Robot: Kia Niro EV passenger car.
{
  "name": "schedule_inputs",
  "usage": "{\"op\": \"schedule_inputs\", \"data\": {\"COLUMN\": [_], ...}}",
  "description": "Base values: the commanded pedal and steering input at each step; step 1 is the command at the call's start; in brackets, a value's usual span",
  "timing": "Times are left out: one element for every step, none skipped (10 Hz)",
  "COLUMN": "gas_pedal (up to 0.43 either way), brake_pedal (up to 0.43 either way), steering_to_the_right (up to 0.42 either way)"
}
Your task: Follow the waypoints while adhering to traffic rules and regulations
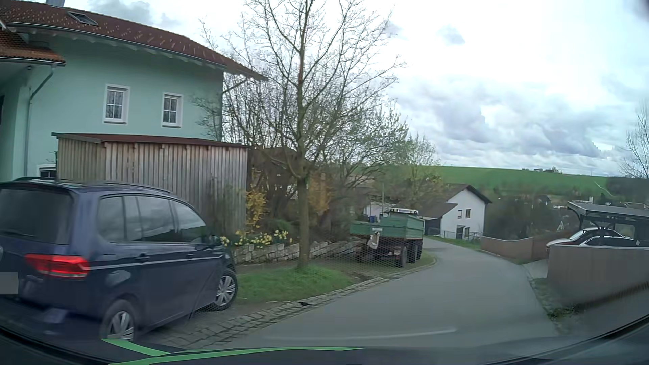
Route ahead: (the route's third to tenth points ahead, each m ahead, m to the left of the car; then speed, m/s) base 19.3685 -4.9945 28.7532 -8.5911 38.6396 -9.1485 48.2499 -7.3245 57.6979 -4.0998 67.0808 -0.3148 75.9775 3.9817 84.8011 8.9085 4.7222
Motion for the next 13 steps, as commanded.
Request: {"op": "schedule_inputs", "data": {"gas_pedal": [0.0, 0.0, 0.0, 0.0, 0.0, 0.0, 0.0, 0.0, 0.0, 0.0, 0.0, 0.0, 0.0], "brake_pedal": [0.177, 0.177, 0.177, 0.177, 0.177, 0.177, 0.177, 0.177, 0.177, 0.177, 0.171, 0.165, 0.159], "steering_to_the_right": [0.276, 0.274, 0.273, 0.27, 0.265, 0.258, 0.246, 0.231, 0.211, 0.175, 0.157, 0.147, 0.142]}}
